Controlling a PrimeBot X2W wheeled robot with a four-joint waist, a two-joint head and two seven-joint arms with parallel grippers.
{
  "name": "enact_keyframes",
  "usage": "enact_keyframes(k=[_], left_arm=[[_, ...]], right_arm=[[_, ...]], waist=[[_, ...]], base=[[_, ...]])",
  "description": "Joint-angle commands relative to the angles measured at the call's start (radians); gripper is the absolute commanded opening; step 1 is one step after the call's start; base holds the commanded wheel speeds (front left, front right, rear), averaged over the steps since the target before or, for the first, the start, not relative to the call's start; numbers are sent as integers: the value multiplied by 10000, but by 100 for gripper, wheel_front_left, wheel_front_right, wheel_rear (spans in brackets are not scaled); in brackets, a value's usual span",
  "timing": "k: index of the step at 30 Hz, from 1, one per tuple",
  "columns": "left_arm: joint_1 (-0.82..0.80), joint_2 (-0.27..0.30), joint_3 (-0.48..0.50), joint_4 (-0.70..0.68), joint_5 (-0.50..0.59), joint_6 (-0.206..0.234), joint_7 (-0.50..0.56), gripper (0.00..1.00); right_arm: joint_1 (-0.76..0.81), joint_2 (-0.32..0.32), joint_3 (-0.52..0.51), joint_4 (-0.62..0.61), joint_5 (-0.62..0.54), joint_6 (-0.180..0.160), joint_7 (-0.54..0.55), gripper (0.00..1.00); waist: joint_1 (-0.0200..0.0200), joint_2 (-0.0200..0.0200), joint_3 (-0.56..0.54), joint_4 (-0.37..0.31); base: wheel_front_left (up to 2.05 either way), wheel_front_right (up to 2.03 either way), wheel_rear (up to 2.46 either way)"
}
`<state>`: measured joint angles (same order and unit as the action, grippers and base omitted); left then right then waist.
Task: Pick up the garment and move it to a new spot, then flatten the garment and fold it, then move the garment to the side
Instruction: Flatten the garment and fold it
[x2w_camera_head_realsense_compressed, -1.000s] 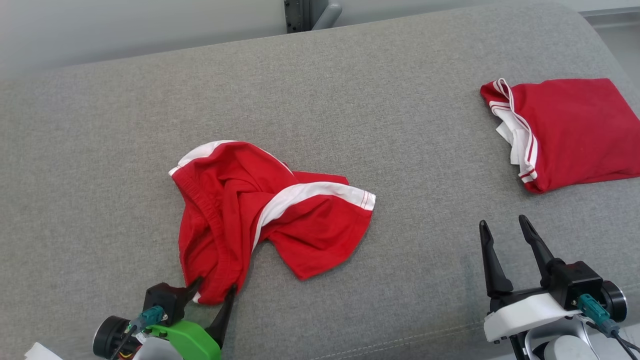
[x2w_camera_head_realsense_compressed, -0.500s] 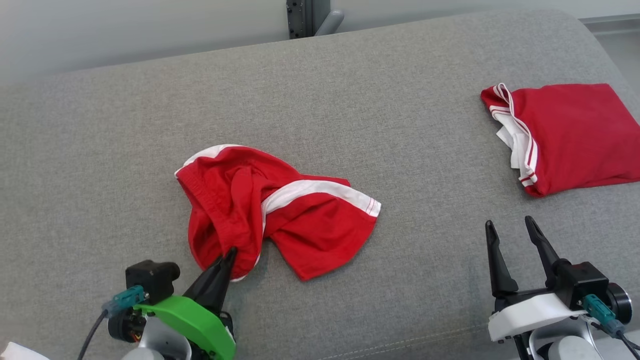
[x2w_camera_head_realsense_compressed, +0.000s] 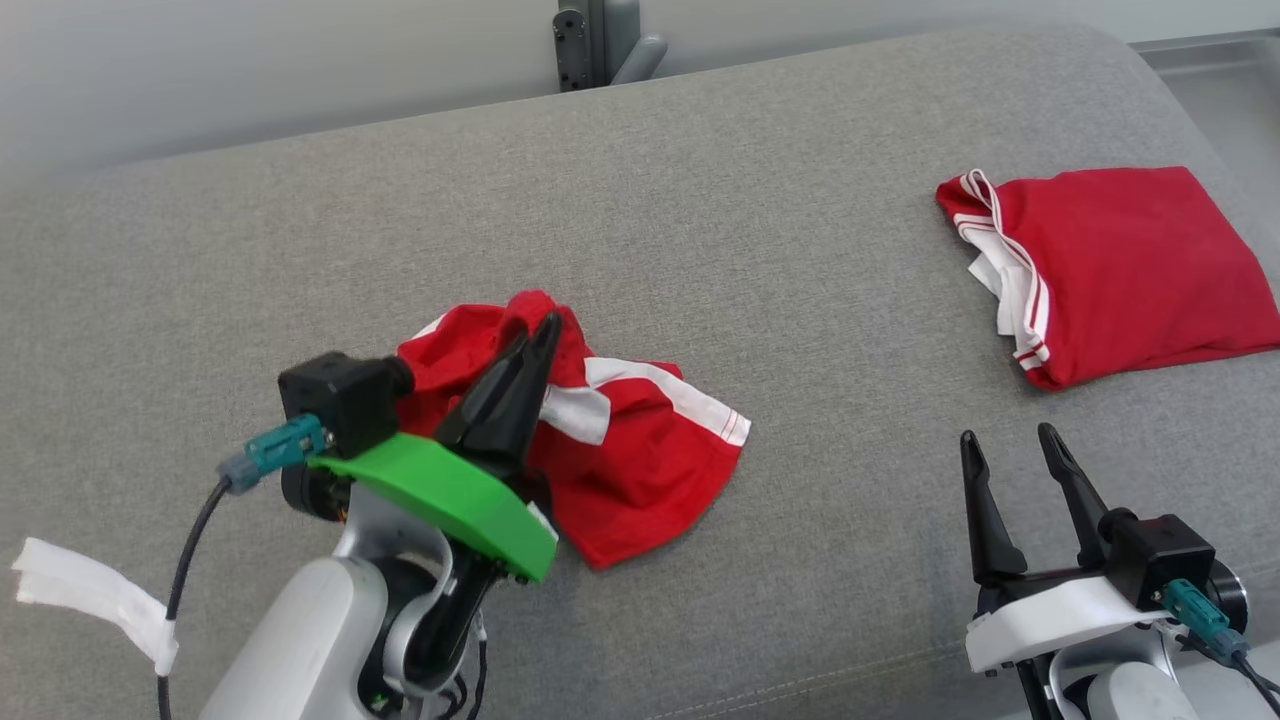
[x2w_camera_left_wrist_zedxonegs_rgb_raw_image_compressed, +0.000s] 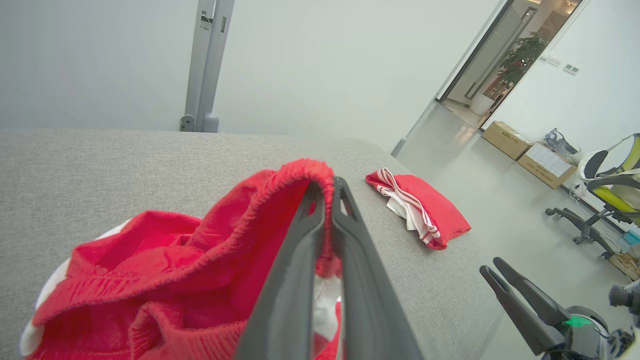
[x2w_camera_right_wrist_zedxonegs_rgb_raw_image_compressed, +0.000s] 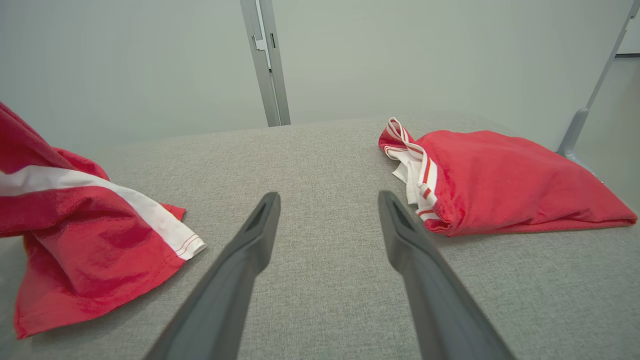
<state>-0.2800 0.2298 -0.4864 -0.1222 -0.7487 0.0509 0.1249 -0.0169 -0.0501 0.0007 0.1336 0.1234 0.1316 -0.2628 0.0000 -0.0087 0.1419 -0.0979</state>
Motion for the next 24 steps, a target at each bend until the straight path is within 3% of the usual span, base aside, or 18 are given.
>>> enact_keyframes(k=[1, 8, 17, 20, 24], left_arm=[[-550, -151, 37, 111, 109, 149, 86, 0], [-2320, -930, 117, 803, 446, 452, -86, 0], [-2960, -1497, 67, 927, 34, 566, -435, 0], [-2579, -1376, -116, 861, -123, 394, -285, 0], [-1408, -786, -343, 1061, -448, 10, 20, 0]], right_arm=[[-142, -10, 33, 30, 136, -20, -25, 100], [-180, -10, 127, 96, 417, -20, -25, 100], [-130, -10, 35, 92, 470, -19, -25, 100], [-51, -10, -11, 90, 432, -20, -25, 100], [29, -10, -17, 91, 397, -20, -25, 100]], waist=[[0, 87, 19, -230], [0, 87, 114, -783], [0, 87, 102, -1045], [0, 87, 69, -982], [0, 87, 32, -832]], base=[[0, 0, 0], [0, 0, 0], [0, 0, 0], [0, 0, 0], [0, 0, 0]])
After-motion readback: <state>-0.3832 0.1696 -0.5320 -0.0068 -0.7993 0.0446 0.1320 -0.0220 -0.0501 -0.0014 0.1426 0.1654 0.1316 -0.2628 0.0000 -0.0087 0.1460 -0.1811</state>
